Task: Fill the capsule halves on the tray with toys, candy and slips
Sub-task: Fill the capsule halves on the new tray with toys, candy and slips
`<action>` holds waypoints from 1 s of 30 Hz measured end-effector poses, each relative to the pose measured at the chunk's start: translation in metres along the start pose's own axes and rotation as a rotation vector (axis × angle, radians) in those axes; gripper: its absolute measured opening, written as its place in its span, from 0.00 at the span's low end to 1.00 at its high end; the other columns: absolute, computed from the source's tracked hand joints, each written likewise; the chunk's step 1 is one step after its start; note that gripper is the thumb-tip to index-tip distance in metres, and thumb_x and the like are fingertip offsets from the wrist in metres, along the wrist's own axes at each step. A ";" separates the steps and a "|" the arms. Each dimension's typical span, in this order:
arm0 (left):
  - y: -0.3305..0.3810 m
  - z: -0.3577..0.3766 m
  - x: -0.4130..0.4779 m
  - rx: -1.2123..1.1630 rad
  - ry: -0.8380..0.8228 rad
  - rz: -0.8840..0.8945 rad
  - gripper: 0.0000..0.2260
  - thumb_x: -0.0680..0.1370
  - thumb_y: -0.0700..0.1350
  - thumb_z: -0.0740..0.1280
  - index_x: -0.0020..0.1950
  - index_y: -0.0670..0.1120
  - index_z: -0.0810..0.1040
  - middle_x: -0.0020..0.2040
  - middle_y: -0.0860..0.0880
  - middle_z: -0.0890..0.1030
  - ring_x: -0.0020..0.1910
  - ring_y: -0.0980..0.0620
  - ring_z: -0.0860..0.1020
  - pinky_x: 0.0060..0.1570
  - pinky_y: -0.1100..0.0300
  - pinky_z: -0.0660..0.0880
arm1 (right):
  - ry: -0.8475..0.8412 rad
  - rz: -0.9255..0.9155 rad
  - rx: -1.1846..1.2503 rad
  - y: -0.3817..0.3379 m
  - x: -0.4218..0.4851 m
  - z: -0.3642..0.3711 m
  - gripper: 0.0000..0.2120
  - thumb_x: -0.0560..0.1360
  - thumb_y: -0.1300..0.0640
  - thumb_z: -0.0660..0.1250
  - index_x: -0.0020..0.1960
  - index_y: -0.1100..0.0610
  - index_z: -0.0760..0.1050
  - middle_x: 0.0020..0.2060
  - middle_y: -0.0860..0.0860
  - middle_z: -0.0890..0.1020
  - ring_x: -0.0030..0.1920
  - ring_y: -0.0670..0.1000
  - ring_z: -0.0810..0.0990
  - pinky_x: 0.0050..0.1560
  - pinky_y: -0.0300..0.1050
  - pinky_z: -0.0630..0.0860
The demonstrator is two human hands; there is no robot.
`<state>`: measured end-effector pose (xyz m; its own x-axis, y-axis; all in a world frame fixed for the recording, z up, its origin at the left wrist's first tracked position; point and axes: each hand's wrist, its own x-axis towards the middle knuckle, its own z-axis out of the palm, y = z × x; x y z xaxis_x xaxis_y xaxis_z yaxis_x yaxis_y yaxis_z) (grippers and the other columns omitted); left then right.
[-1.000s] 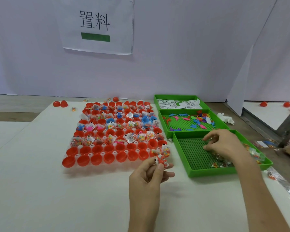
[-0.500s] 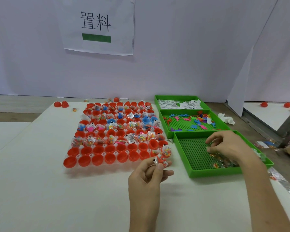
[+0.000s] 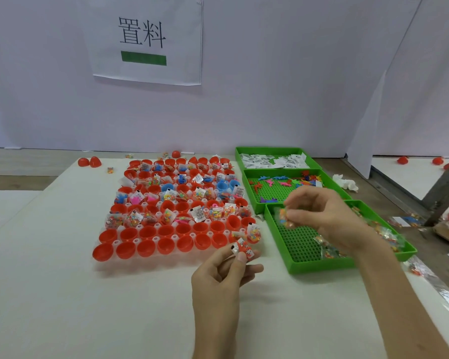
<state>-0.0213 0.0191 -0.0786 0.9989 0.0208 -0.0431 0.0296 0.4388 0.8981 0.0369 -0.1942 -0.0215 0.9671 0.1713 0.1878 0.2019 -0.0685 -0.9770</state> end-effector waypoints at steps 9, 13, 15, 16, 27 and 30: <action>0.002 -0.002 0.001 -0.006 -0.013 0.008 0.07 0.77 0.38 0.68 0.51 0.45 0.85 0.44 0.45 0.87 0.44 0.47 0.86 0.40 0.63 0.81 | -0.229 -0.016 -0.092 0.005 0.001 0.057 0.09 0.68 0.67 0.77 0.44 0.57 0.83 0.40 0.63 0.84 0.40 0.58 0.83 0.43 0.49 0.80; 0.003 -0.001 0.002 -0.026 -0.025 -0.020 0.08 0.78 0.38 0.67 0.51 0.44 0.84 0.46 0.45 0.87 0.46 0.47 0.86 0.42 0.63 0.81 | -0.184 -0.031 -0.140 0.006 0.001 0.060 0.09 0.69 0.69 0.77 0.43 0.57 0.83 0.39 0.61 0.85 0.40 0.56 0.84 0.42 0.46 0.80; 0.003 -0.001 0.002 -0.025 -0.021 -0.021 0.08 0.79 0.37 0.65 0.52 0.44 0.84 0.46 0.46 0.87 0.47 0.48 0.85 0.43 0.63 0.81 | -0.183 -0.040 -0.156 0.007 0.001 0.062 0.10 0.69 0.69 0.76 0.43 0.55 0.83 0.38 0.59 0.85 0.39 0.53 0.83 0.41 0.43 0.80; 0.004 0.000 0.002 -0.025 -0.020 -0.021 0.09 0.79 0.37 0.65 0.52 0.44 0.84 0.46 0.46 0.87 0.47 0.48 0.85 0.43 0.63 0.81 | -0.182 -0.048 -0.170 0.008 0.001 0.063 0.10 0.70 0.68 0.76 0.43 0.54 0.83 0.38 0.58 0.85 0.39 0.53 0.84 0.40 0.43 0.80; 0.001 0.000 -0.002 0.186 0.016 0.153 0.12 0.76 0.34 0.69 0.48 0.51 0.84 0.41 0.50 0.87 0.44 0.53 0.85 0.44 0.66 0.80 | -0.226 -0.083 -0.262 0.009 0.001 0.060 0.10 0.72 0.68 0.74 0.52 0.58 0.83 0.42 0.56 0.82 0.41 0.55 0.82 0.44 0.48 0.82; -0.001 0.001 -0.003 0.273 0.042 0.209 0.13 0.76 0.34 0.69 0.49 0.53 0.83 0.41 0.53 0.87 0.43 0.56 0.85 0.47 0.62 0.81 | -0.251 -0.091 -0.358 0.010 0.001 0.059 0.09 0.74 0.65 0.74 0.53 0.56 0.84 0.45 0.52 0.82 0.43 0.53 0.83 0.47 0.47 0.81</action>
<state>-0.0244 0.0183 -0.0790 0.9822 0.1238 0.1411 -0.1605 0.1644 0.9732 0.0309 -0.1369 -0.0374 0.8847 0.4221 0.1978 0.3674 -0.3703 -0.8532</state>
